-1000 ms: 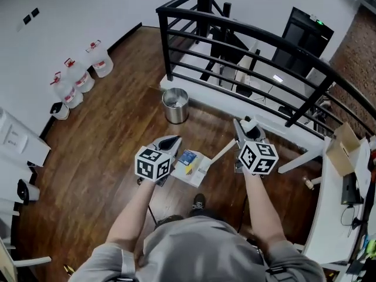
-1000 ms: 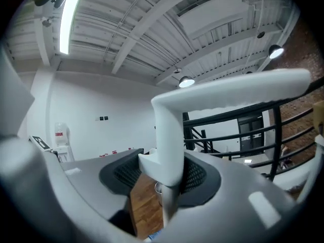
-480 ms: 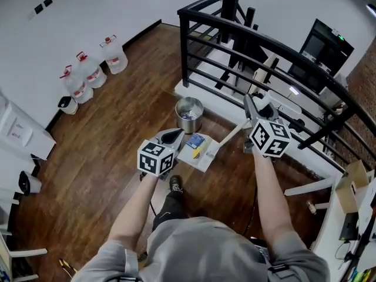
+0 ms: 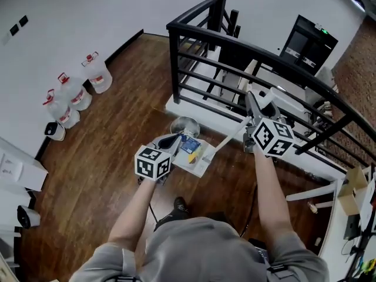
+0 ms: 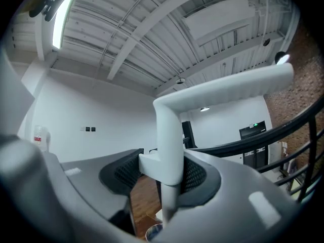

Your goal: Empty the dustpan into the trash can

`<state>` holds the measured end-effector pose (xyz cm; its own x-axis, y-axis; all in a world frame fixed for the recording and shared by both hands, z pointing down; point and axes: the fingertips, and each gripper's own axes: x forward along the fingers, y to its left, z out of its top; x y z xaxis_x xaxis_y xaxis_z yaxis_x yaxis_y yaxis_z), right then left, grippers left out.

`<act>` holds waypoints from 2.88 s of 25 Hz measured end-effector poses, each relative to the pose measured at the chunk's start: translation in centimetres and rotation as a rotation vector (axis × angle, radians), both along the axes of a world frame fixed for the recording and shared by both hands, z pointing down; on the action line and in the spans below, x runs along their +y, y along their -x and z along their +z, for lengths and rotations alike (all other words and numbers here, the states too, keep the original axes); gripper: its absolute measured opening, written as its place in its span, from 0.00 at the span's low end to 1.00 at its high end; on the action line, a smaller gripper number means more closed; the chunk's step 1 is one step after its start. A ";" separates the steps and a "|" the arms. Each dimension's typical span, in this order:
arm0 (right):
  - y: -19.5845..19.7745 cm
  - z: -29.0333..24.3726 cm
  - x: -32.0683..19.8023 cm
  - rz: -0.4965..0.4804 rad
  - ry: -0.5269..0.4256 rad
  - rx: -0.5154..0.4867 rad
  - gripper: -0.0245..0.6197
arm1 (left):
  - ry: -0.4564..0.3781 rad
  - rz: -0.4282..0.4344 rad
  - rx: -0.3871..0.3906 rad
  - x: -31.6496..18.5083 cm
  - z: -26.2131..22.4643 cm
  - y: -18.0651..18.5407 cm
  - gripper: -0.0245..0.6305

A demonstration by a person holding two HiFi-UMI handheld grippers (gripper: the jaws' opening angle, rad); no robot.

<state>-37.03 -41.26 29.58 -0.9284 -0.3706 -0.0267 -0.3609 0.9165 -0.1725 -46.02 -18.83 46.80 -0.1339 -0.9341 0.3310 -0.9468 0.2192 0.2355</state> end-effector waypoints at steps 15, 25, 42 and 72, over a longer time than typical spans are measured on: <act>13.0 1.5 -6.8 0.030 -0.011 0.022 0.33 | 0.027 -0.030 0.038 -5.4 2.5 11.3 0.04; 20.7 2.4 -10.3 -0.087 -0.035 0.108 0.33 | 0.012 -0.081 0.000 -11.4 0.3 16.6 0.04; 33.8 3.6 -9.9 -0.135 -0.087 0.206 0.33 | 0.005 -0.036 0.044 -12.4 2.4 26.3 0.04; 63.3 8.7 -6.2 -0.259 -0.160 0.317 0.33 | 0.017 -0.158 0.034 -7.9 0.5 46.9 0.04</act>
